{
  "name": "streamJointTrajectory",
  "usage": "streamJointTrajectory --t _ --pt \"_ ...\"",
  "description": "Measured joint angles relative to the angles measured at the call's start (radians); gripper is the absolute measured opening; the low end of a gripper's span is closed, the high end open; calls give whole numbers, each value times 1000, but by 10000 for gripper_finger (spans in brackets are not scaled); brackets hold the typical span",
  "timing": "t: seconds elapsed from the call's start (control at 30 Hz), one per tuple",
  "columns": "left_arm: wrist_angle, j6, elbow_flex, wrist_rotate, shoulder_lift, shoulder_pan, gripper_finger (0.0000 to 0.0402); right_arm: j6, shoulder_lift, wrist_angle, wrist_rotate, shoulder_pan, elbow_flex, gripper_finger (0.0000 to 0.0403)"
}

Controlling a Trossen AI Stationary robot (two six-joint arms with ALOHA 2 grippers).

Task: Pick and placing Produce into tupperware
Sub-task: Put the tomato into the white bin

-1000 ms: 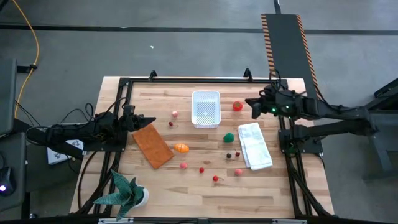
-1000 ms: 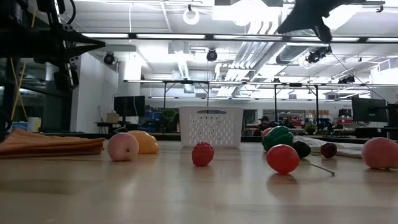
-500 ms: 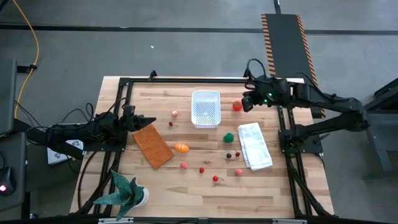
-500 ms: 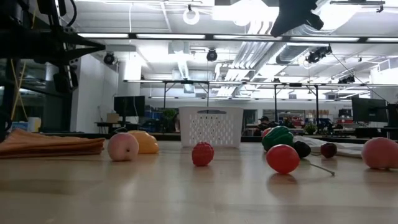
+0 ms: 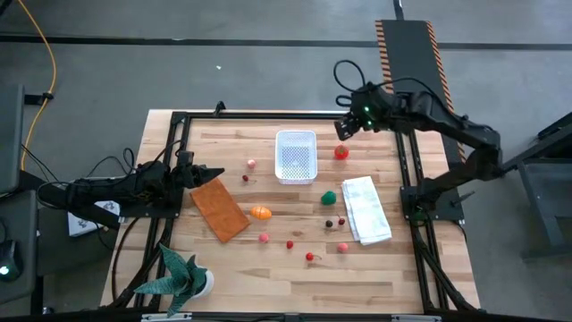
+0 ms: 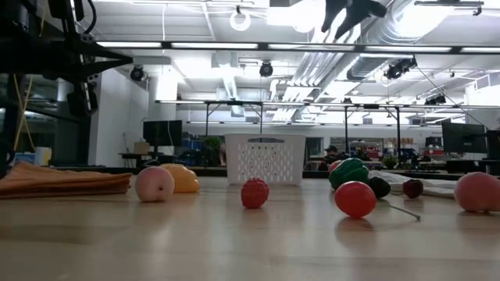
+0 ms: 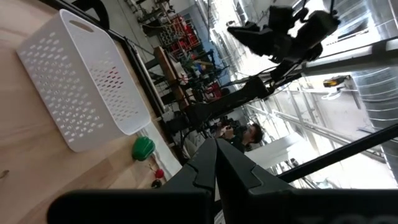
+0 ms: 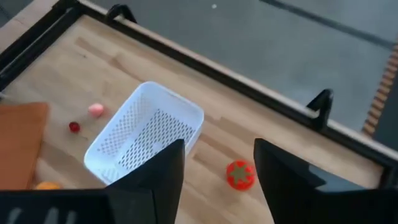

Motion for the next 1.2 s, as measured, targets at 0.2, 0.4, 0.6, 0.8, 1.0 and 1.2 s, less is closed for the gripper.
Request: streamJointTrajectory --t 0.2,0.4,0.6,0.8,1.0,1.2 --pt "0 0 0 0 0 0 1 -26 59 -132 151 -8 130 180" --pt "-5 0 0 0 0 0 1 -63 67 -195 133 -75 126 177" --pt "-30 -2 0 -2 0 0 1 -87 67 -184 16 -157 -20 177" --pt "-31 -1 0 -2 0 0 1 -149 68 -117 -70 -217 -197 177" --pt "-31 0 0 -2 0 0 1 -228 68 0 -155 -267 -333 177" --pt "-31 0 0 1 0 0 1 -225 68 0 -141 -295 -380 177"
